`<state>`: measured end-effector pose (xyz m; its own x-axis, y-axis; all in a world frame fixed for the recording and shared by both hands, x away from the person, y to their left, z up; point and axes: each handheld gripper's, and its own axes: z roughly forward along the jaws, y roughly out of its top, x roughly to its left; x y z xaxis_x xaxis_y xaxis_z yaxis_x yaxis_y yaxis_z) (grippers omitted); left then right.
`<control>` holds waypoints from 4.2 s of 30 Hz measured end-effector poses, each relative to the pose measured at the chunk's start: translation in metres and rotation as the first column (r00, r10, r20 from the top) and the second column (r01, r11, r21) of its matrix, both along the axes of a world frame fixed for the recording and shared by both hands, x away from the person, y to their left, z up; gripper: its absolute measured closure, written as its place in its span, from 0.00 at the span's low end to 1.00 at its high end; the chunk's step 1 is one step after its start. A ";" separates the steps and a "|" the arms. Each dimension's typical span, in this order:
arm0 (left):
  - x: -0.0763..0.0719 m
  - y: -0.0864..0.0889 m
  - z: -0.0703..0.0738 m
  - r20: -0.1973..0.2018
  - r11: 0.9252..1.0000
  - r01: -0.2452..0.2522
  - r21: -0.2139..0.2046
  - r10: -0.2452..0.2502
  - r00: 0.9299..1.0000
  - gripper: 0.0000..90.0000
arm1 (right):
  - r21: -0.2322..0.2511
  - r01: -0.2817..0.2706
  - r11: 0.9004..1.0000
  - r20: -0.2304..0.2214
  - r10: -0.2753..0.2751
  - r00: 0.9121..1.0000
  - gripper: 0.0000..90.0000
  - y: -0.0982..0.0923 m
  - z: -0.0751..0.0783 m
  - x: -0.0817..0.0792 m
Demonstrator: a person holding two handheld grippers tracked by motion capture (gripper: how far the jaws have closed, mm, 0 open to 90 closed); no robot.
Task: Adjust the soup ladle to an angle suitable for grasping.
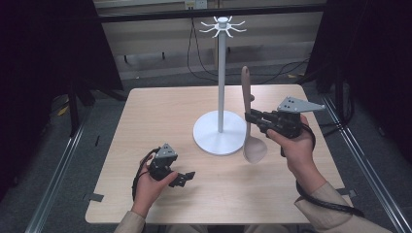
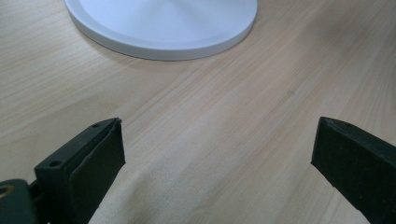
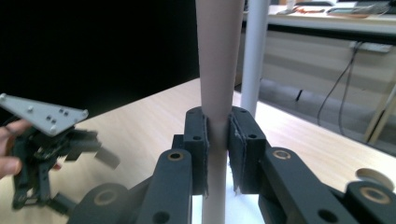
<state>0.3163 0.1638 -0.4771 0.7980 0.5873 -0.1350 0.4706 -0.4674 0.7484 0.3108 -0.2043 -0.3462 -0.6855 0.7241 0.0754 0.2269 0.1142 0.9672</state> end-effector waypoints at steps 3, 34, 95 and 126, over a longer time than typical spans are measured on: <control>0.000 0.000 0.000 0.003 1.000 -0.003 -0.001 0.003 1.000 0.03 | 0.002 0.010 1.000 0.004 -0.010 1.000 0.88 0.001 0.003 0.000; 0.000 0.002 0.001 0.002 1.000 -0.009 -0.009 0.009 1.000 0.03 | 0.015 0.125 0.992 0.042 -0.125 0.991 0.88 0.030 0.046 0.017; 0.002 0.006 0.001 0.005 1.000 -0.010 -0.020 0.010 1.000 0.03 | 0.017 0.214 0.977 0.011 -0.214 0.977 0.87 0.046 0.046 0.050; 0.002 0.005 -0.001 -0.002 1.000 -0.010 -0.022 0.010 1.000 0.03 | 0.013 0.214 0.977 0.013 -0.214 0.977 0.87 0.052 0.044 0.059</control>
<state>0.3185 0.1687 -0.4778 0.7920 0.5921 -0.1490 0.4762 -0.4462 0.7577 0.3695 -0.1523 -0.3019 -0.5159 0.8533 0.0756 0.2314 0.0538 0.9714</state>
